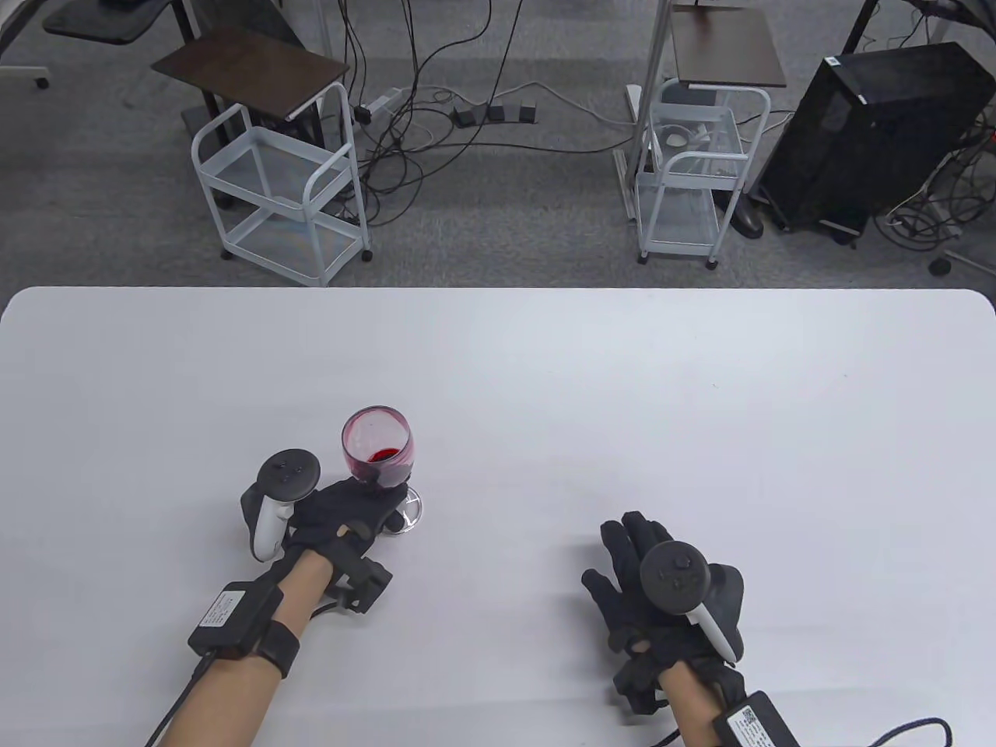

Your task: Shake wine glass in air

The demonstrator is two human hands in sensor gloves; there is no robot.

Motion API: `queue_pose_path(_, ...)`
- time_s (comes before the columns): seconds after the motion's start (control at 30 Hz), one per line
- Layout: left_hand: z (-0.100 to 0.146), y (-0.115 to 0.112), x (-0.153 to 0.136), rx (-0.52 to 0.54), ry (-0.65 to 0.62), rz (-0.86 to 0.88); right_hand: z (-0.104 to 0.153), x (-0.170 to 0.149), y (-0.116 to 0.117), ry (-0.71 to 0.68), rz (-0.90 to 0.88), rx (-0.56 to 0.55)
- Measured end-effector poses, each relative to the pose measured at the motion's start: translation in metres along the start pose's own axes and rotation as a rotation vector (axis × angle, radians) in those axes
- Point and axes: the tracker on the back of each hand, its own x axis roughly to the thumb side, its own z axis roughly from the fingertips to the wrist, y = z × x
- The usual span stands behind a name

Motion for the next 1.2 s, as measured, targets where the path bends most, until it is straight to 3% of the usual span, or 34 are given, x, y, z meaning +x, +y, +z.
queue_pose_path(0.27,0.030,0.004,0.008,-0.014,-0.086,-0.037,0.000,0.000,-0.001,-0.009,-0.012,0.000)
queue_pose_path(0.4,0.032,0.019,0.011,0.080,-0.080,-0.080,0.000,0.000,0.001,-0.003,-0.003,0.008)
queue_pose_path(0.5,0.038,0.018,0.014,0.037,-0.098,-0.015,0.000,0.000,-0.001,-0.008,-0.009,0.001)
queue_pose_path(0.63,0.035,0.030,0.017,0.100,-0.082,-0.056,-0.001,0.000,0.000,-0.002,-0.014,0.009)
queue_pose_path(0.73,0.039,0.027,0.019,0.050,-0.106,-0.018,0.001,0.000,-0.001,-0.010,-0.009,0.004)
queue_pose_path(0.83,0.037,0.036,0.018,0.118,-0.086,-0.063,-0.001,0.000,0.000,-0.007,-0.011,0.010)
queue_pose_path(0.97,0.041,0.037,0.019,0.073,-0.106,-0.043,0.001,0.001,-0.001,-0.017,-0.008,0.006)
queue_pose_path(1.07,0.039,0.048,0.017,0.149,-0.081,-0.027,0.000,0.001,0.000,-0.011,-0.009,0.012)
queue_pose_path(1.2,0.042,0.045,0.018,0.095,-0.104,-0.046,0.002,0.002,-0.001,-0.018,-0.006,0.006)
